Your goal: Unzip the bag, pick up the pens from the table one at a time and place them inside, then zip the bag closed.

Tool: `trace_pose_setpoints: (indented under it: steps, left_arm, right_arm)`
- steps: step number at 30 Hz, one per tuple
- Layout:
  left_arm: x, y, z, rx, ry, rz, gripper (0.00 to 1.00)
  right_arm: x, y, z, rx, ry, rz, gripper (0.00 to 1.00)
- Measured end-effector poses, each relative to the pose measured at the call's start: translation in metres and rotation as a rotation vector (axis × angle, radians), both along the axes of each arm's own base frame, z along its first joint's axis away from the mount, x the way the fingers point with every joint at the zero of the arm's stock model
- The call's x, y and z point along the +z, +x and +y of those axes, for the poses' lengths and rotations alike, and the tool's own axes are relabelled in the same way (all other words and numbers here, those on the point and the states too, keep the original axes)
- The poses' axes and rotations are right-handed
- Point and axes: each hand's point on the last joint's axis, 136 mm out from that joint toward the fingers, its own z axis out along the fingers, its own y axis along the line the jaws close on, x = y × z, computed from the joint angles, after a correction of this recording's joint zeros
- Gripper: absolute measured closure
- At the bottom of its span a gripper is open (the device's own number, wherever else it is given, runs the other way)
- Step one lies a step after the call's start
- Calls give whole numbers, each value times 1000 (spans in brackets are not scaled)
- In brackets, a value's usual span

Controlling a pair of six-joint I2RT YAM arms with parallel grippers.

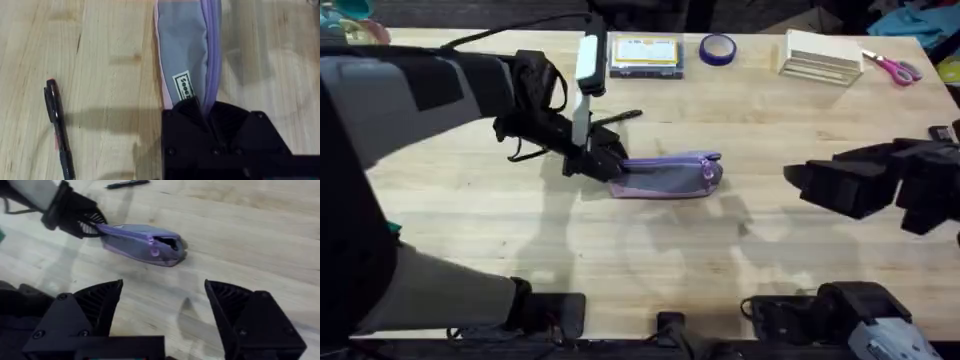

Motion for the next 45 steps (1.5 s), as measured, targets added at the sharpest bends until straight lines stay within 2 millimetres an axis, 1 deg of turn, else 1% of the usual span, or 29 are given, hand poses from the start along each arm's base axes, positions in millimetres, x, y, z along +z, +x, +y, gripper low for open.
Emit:
trace_pose_setpoints:
  steps: [4,10,19,26,29,34,40,45]
  left_arm:
    - [0,0,0,0,0,0,957]
    - [0,0,0,0,0,-1,957]
    - [0,0,0,0,0,-1,957]
    - [0,0,0,0,0,-1,957]
    - [0,0,0,0,0,-1,957]
    - [0,0,0,0,0,-1,957]
    - [0,0,0,0,0,-1,957]
    - [0,0,0,0,0,-1,957]
  right_arm:
    - [1,-1,8,40,37,14,4]
    - [2,-2,13,60,58,18,4]
    - [2,-3,13,62,61,19,4]
    - [-2,-8,14,31,95,73,4]
    - [-4,-6,14,22,108,88,4]
    - [-19,-4,14,16,112,120,4]
    - [-42,7,14,11,115,134,4]
    - [-58,9,17,11,124,161,4]
